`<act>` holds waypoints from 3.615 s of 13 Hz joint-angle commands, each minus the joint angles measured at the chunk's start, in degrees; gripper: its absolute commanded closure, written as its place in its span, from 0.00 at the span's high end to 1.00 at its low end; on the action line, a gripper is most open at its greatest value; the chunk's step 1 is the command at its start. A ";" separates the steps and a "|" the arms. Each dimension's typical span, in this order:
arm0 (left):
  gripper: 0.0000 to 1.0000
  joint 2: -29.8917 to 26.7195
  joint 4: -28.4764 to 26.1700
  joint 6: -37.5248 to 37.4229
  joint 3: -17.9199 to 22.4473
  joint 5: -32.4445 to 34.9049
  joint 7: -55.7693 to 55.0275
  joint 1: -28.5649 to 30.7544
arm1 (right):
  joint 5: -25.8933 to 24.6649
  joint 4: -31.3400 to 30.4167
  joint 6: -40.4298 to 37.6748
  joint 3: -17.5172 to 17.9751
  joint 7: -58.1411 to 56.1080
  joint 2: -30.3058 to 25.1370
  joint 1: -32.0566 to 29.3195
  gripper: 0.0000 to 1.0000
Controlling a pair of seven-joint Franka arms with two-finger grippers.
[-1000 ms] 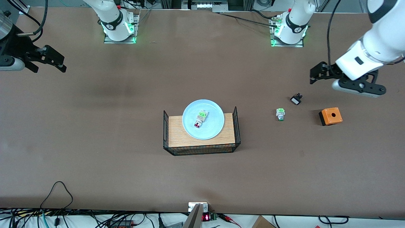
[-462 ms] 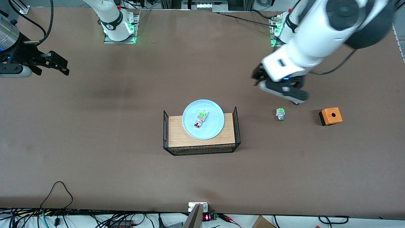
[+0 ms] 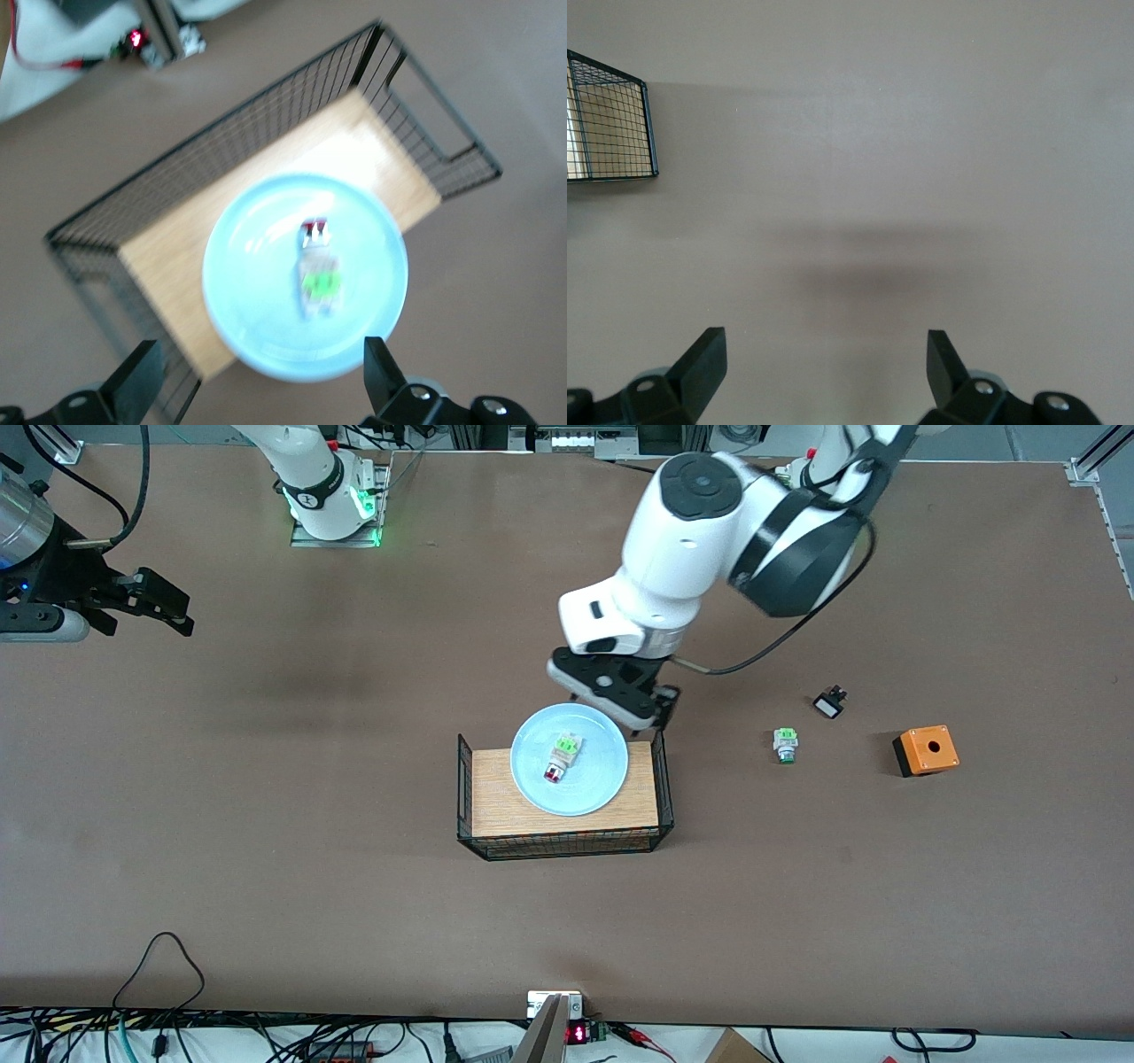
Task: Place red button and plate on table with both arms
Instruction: 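Reach the left gripper over the red button on the blue plate, then lower the left gripper and close it on the red button, then lift the red button with the left gripper while the right gripper reaches the plate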
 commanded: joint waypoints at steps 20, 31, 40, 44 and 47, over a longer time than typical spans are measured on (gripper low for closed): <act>0.97 13.93 1.41 9.69 3.16 12.71 -13.46 -7.88 | -0.68 -0.37 -0.04 -0.08 1.03 -0.42 0.03 1.00; 0.20 8.33 2.47 2.52 2.80 10.80 -13.99 -6.91 | -0.24 1.04 0.23 0.09 0.06 -0.77 4.05 1.00; 0.17 -2.50 1.42 -24.22 2.72 8.86 -11.28 8.44 | -0.33 0.95 3.38 0.09 -1.43 2.91 25.49 1.00; 0.17 0.56 -0.95 -24.24 2.63 8.77 -4.94 18.20 | -0.68 1.13 8.99 0.09 -4.85 7.92 34.10 1.00; 0.16 4.08 -3.68 -21.18 2.63 8.69 -1.78 22.78 | -4.89 1.13 15.23 0.09 -5.39 12.75 40.00 1.00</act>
